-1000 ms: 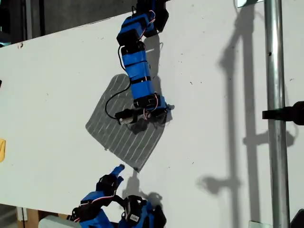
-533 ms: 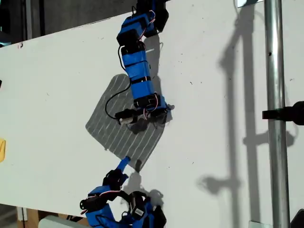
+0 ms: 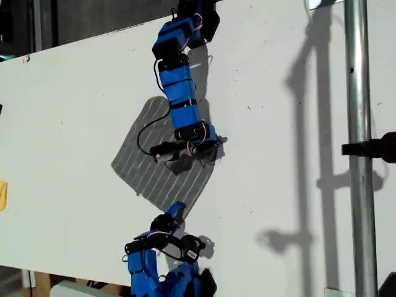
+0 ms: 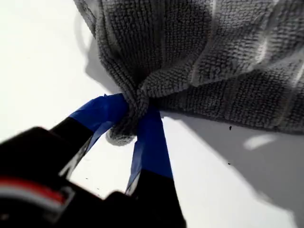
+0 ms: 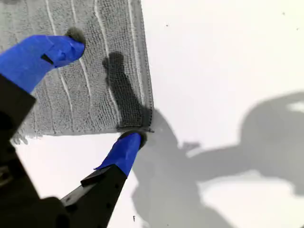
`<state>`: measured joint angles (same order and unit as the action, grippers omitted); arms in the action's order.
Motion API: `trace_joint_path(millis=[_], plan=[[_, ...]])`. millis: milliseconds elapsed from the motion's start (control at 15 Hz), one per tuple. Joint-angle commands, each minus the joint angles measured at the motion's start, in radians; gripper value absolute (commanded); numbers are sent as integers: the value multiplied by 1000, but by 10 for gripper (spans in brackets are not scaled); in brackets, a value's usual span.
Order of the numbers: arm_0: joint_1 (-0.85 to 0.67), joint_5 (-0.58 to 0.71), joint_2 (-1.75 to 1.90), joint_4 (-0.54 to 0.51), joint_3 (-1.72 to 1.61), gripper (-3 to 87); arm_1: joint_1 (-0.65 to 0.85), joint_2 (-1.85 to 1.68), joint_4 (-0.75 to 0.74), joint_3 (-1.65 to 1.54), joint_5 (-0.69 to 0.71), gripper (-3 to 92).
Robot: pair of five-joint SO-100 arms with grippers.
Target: Grasp corners of a towel and fold twice.
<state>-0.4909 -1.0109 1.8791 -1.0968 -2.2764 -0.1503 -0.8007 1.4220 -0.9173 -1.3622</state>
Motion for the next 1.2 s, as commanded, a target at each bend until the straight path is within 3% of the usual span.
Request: trace_joint_path(millis=[0,267,400,467,800,867,1133], plan=[[-40,25,-126,31,58,328,-17,-66,-8,2,-9,-3],[-29,28,-230,60,100,208,-20,-95,0,-25,-12,-3],[-17,-2,-210,71,94,-5,-20,-101,0,-29,-14,-3],[-11,-5,-179,86,77,-27,-18,-101,-2,-29,-14,-3],[21,-21,-71,66,74,-27,-11,-124,6,-35,-14,-3],[37,-52,-74,21,104,-27,-8,-161,8,-61,-14,-3],[295,-242,-15,-83,170,-27,-132,-443,14,-374,-161,-3]])
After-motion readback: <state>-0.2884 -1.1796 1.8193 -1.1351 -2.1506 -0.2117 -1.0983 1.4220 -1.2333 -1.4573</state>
